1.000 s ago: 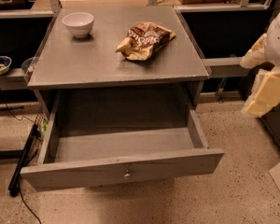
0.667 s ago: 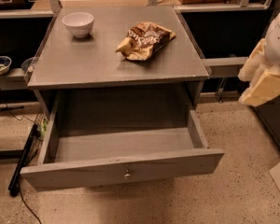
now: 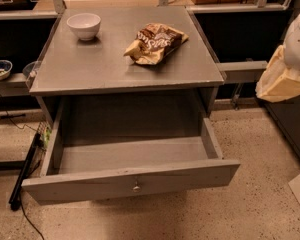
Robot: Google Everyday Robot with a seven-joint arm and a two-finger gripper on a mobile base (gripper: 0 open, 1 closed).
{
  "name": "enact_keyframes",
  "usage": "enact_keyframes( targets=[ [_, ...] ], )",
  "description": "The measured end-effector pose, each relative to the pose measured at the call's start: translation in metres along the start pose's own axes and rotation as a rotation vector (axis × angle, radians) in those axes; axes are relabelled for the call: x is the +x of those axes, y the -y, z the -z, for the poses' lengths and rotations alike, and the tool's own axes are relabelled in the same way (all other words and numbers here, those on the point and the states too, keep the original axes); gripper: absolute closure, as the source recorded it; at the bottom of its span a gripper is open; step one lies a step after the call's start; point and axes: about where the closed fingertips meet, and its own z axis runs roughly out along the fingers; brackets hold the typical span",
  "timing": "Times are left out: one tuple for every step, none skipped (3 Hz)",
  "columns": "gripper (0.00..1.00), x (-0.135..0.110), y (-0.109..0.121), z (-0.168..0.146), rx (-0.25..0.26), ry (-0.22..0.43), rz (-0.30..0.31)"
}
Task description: Close top drawer
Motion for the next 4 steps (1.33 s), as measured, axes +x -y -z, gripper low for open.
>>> enact_keyframes(
  targets=[
    [1.00, -0.019, 0.020, 0.029, 0.102, 0.003, -0.004],
    [1.00, -0.031, 0.029, 0.032, 0.146, 0.000, -0.013],
    [1.00, -0.029, 0.032, 0.004, 0.126, -0.029, -0.039],
    [1.00, -0.024, 0.032, -0.019, 0.091, -0.050, -0.050]
  ],
)
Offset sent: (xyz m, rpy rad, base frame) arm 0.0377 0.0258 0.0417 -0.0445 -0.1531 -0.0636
